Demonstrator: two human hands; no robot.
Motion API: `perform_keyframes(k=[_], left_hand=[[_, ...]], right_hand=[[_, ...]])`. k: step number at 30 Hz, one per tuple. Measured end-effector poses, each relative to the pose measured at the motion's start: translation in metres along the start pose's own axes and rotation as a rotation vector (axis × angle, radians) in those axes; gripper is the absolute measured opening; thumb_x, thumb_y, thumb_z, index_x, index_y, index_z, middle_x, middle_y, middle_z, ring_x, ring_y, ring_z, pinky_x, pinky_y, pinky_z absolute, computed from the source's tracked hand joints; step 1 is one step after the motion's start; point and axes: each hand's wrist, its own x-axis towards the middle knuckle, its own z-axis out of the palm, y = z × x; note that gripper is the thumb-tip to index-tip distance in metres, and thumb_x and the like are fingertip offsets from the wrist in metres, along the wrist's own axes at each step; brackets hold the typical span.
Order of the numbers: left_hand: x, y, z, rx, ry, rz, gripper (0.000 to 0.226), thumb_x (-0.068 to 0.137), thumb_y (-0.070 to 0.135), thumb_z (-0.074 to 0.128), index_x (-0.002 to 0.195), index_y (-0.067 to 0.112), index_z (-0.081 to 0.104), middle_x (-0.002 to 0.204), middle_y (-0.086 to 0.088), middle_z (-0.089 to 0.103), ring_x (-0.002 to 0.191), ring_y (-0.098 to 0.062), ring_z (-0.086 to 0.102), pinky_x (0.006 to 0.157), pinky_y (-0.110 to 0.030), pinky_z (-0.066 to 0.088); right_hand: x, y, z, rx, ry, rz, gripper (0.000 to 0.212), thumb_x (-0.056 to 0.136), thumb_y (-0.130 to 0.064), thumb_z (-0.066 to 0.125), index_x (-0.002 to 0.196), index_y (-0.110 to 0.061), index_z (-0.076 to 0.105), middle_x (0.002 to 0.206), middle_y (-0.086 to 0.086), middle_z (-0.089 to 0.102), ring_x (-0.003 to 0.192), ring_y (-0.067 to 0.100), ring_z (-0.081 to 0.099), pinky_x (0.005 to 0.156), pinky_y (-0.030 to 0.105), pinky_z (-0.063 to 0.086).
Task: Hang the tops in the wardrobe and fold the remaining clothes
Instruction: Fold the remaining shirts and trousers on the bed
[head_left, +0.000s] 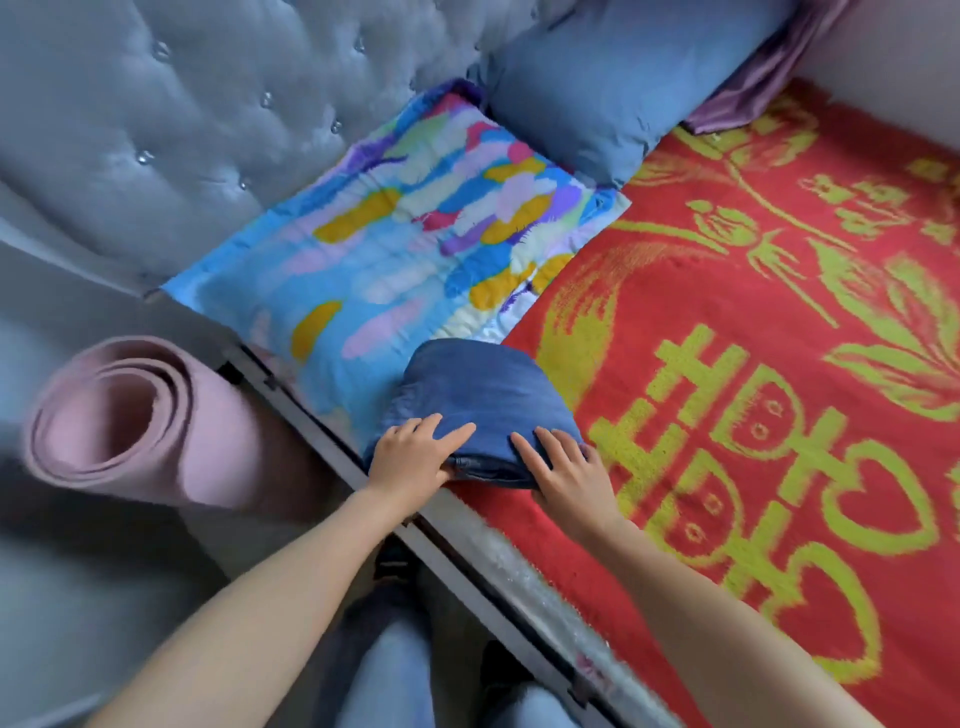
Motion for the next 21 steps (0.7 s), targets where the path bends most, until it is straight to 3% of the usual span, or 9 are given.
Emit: perform_keyframes(k=[2, 4, 8, 12, 16, 21], left_hand=[[-0.056, 0.005, -0.011, -0.007, -0.138, -0.193, 0.065, 0.086, 0.024, 0.061, 0.144, 0.037, 0.032, 0.146, -0.011, 0.040, 0.127, -0.028, 0.046, 0.098, -0.034, 0.040], [-0.108, 0.010, -0.017, -0.057, -0.174, -0.322, 0.061, 0.091, 0.029, 0.051, 0.145, 0.042, 0.024, 0.149, -0.003, 0.034, 0.131, -0.022, 0.041, 0.099, -0.029, 0.038], [-0.216, 0.005, -0.019, -0.158, -0.164, -0.555, 0.060, 0.090, 0.029, 0.047, 0.144, 0.043, 0.025, 0.143, 0.002, 0.042, 0.127, -0.022, 0.044, 0.094, -0.030, 0.040], [-0.326, -0.011, -0.008, -0.256, -0.174, -0.764, 0.061, 0.089, 0.028, 0.047, 0.144, 0.043, 0.026, 0.138, 0.003, 0.046, 0.123, -0.023, 0.048, 0.090, -0.031, 0.041], [-0.440, -0.034, 0.008, -0.342, -0.168, -0.889, 0.061, 0.090, 0.025, 0.046, 0.145, 0.041, 0.025, 0.135, 0.003, 0.048, 0.119, -0.021, 0.050, 0.085, -0.030, 0.042], [-0.567, -0.077, 0.041, -0.442, -0.150, -0.969, 0.062, 0.088, 0.025, 0.050, 0.144, 0.040, 0.029, 0.139, 0.002, 0.047, 0.123, -0.022, 0.048, 0.090, -0.030, 0.042]], right_hand=[[-0.011, -0.022, -0.026, 0.040, -0.072, -0.146, 0.075, 0.056, -0.028, 0.078, 0.122, -0.021, 0.044, 0.094, 0.005, 0.067, 0.077, 0.024, 0.065, 0.056, 0.027, 0.049], [-0.023, -0.051, -0.040, 0.072, -0.177, -0.291, 0.076, 0.053, -0.041, 0.075, 0.120, -0.023, 0.043, 0.088, 0.000, 0.066, 0.070, 0.020, 0.065, 0.051, 0.023, 0.046], [-0.032, -0.125, -0.055, 0.084, -0.340, -0.544, 0.107, 0.021, -0.054, 0.084, 0.116, -0.028, 0.043, 0.083, -0.009, 0.067, 0.066, 0.010, 0.065, 0.048, 0.015, 0.044], [-0.045, -0.216, -0.050, 0.016, -0.412, -0.783, 0.105, 0.021, -0.048, 0.085, 0.115, -0.032, 0.042, 0.081, -0.013, 0.066, 0.064, 0.007, 0.064, 0.045, 0.014, 0.045], [-0.075, -0.323, -0.036, -0.004, -0.464, -0.968, 0.100, 0.022, -0.054, 0.080, 0.112, -0.034, 0.042, 0.076, -0.019, 0.065, 0.062, 0.002, 0.063, 0.042, 0.012, 0.044], [-0.123, -0.453, -0.018, -0.016, -0.530, -1.030, 0.099, 0.019, -0.063, 0.071, 0.109, -0.035, 0.043, 0.077, -0.023, 0.065, 0.060, -0.001, 0.062, 0.041, 0.010, 0.041]])
